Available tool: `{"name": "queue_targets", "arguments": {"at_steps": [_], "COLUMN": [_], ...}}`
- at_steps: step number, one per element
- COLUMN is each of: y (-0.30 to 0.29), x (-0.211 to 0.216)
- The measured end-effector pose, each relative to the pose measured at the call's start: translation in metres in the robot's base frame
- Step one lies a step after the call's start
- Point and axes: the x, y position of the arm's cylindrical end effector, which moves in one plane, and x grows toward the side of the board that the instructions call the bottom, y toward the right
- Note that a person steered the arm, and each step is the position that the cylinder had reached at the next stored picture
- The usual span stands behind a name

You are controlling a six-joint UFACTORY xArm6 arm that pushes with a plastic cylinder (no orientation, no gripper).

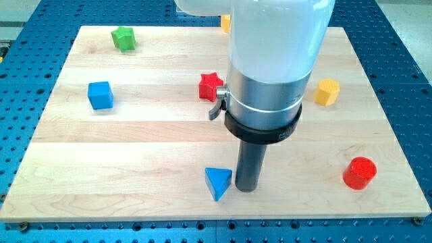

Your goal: Push the red star bottom right to the cube

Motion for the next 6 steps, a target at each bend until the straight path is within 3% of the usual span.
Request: {"name": "queue_targets", "arguments": {"at_steps": [2, 6], "y": [-0.04, -0.017], "x": [0.0, 0.0]}}
